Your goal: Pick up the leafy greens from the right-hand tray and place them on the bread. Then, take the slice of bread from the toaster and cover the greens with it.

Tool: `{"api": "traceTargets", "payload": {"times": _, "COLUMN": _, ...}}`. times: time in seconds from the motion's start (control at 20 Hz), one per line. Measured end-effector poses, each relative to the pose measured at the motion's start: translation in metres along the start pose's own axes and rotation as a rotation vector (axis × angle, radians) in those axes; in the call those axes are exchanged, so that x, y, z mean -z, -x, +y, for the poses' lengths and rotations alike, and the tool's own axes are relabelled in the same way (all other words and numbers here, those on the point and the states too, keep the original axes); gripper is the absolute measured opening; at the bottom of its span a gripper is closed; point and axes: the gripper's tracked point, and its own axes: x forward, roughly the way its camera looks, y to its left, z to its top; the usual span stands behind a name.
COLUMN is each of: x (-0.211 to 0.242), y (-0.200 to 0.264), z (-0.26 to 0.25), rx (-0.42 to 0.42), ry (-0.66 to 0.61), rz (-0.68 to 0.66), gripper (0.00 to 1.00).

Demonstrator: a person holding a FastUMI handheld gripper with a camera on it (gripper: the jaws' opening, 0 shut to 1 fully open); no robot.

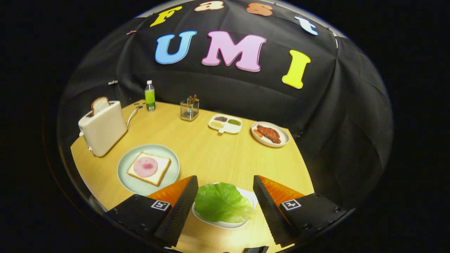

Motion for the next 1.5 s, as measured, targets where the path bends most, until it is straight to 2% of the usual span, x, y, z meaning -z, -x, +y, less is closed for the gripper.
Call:
{"api": "traceTargets", "payload": {"times": 0.35, "x": 0.059, "y": -0.032, "z": -0.002, "rx": -0.082, "ry": 0.050, "rz": 0.176, "gripper": 0.98}}
{"api": "traceTargets", "payload": {"times": 0.6, "x": 0.096, "y": -0.050, "z": -0.003, "rx": -0.127, "ry": 0.022, "rz": 0.282, "gripper": 0.90}}
{"api": "traceTargets", "payload": {"times": 0.9, "x": 0.104, "y": -0.058, "z": 0.004, "rx": -0.191, "ry": -0.074, "rz": 0.345, "gripper": 0.78}}
{"api": "traceTargets", "payload": {"times": 1.15, "x": 0.105, "y": -0.058, "z": 0.005, "rx": -0.201, "ry": -0.050, "rz": 0.358, "gripper": 0.74}}
{"api": "traceTargets", "payload": {"times": 1.25, "x": 0.106, "y": -0.057, "z": 0.004, "rx": -0.204, "ry": -0.054, "rz": 0.373, "gripper": 0.54}}
{"api": "traceTargets", "payload": {"times": 1.3, "x": 0.104, "y": -0.059, "z": -0.001, "rx": -0.187, "ry": -0.036, "rz": 0.376, "gripper": 0.54}}
{"api": "traceTargets", "payload": {"times": 1.4, "x": 0.105, "y": -0.062, "z": -0.002, "rx": -0.171, "ry": -0.065, "rz": 0.379, "gripper": 0.19}}
{"api": "traceTargets", "payload": {"times": 1.45, "x": 0.104, "y": -0.062, "z": -0.001, "rx": -0.166, "ry": -0.062, "rz": 0.383, "gripper": 0.19}}
{"api": "traceTargets", "payload": {"times": 1.5, "x": 0.104, "y": -0.062, "z": -0.001, "rx": -0.164, "ry": -0.059, "rz": 0.384, "gripper": 0.15}}
